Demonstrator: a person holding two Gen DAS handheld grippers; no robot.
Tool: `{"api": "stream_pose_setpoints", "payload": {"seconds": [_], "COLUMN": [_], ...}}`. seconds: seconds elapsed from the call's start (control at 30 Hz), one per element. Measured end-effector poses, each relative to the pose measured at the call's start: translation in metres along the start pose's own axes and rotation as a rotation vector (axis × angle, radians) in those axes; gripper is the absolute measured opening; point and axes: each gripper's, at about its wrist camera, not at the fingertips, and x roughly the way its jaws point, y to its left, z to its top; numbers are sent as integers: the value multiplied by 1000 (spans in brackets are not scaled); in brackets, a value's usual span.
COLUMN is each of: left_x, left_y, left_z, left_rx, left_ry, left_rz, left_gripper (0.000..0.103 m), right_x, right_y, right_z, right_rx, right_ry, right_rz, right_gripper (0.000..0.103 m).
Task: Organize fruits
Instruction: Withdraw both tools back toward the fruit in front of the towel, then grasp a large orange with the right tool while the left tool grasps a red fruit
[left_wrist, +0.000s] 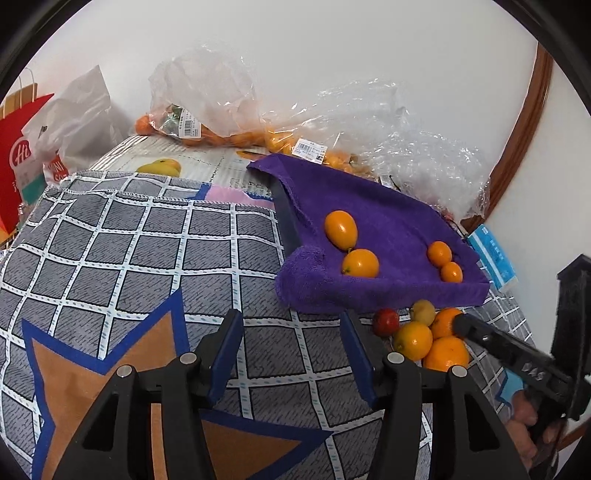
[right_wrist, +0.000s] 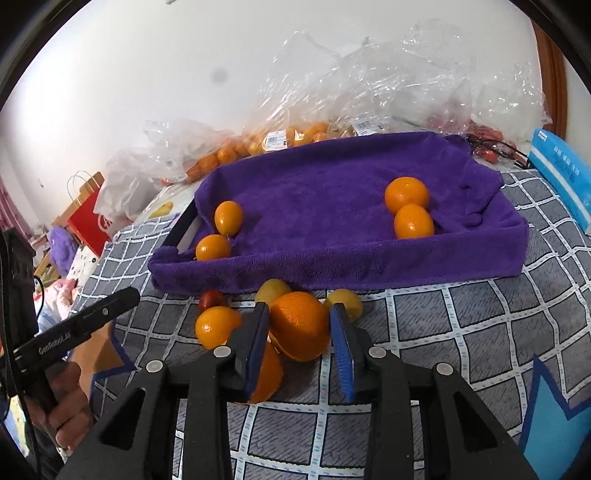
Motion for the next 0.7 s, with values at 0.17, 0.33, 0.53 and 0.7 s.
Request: {"api": "stream_pose_setpoints", "payload": {"seconds": [0.17,0.33,0.53,0.7], "left_x": [2,3,8,8], "left_y": [-5,-6,-3,-3], "left_z": [-2,-2,-2,-3], "left_rx": [26,26,9,14], "left_ry": [11,12,38,47], "left_rz": [13,13,-14,-32], "left_gripper": [52,52,53,53], "right_x": [-30,-30,-19,-5], "right_y": [-10,-22,-22,-16], "right_z": [-1,-9,-10,-15], "right_rx": [-15,-57,-77,-116], "right_ry": [-71,-32,-26,32], "right_rz": [-58,-124,-131,-124], "right_gripper": [34,34,37,35]}}
